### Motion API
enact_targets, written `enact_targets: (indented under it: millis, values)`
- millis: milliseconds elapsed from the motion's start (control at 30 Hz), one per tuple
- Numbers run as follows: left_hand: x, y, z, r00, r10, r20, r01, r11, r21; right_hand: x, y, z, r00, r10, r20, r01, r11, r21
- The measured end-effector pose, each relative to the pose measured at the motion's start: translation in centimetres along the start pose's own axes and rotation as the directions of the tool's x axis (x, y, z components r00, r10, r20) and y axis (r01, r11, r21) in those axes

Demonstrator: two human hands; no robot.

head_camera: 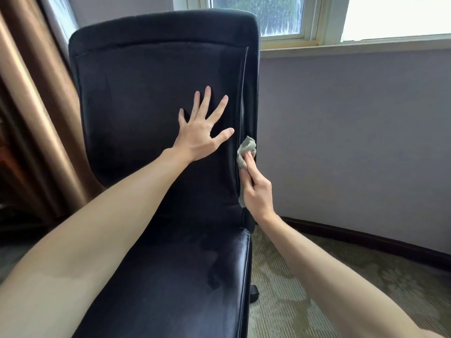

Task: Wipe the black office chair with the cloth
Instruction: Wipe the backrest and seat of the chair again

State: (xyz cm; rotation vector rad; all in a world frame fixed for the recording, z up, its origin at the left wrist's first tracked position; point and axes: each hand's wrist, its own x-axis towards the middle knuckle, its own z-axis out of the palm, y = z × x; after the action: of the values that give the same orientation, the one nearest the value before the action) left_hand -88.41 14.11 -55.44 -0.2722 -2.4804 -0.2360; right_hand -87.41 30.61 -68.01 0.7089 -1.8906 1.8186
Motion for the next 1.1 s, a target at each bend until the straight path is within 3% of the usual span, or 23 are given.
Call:
enact_targets:
  millis: [233, 433, 500, 667, 900, 1100]
  values:
    - [0.1, 0.2, -0.1, 1.0, -0.01, 0.015, 0.01, 1.0, -0.005, 0.6, -0.8, 1.2, 0.996, 0.0, -0.084, 0.003, 0.999, 0.035]
    - [0.0, 0.1, -0.3, 0.999, -0.015, 0.045, 0.016, 1.0, -0.022, -6.6, 5.6, 0.6, 0.958, 0.281, -0.059, -0.285, 0.955, -0.081]
    - [0.0, 0.1, -0.3, 0.999, -0.015, 0.046, 0.015, 1.0, -0.013, -6.8, 5.5, 0.8, 0.947, 0.307, -0.098, -0.316, 0.944, -0.098]
    - [0.0, 0.0, -0.5, 0.999, -0.013, 0.049, 0.014, 1.0, -0.022, -4.5, 2.9, 1.2, 0.943, 0.281, -0.179, -0.278, 0.96, 0.046]
    - [0.1, -0.1, 0.1, 1.0, 0.002, 0.005, -0.002, 1.0, 0.005, -1.4, 0.1, 2.7, 0.971, 0.135, -0.197, -0.106, 0.983, 0.15]
    - [0.1, -0.1, 0.5, 1.0, 0.0, -0.003, 0.0, 1.0, -0.004, -4.5, 3.6, 2.1, 0.964, 0.229, -0.136, -0.226, 0.974, 0.034]
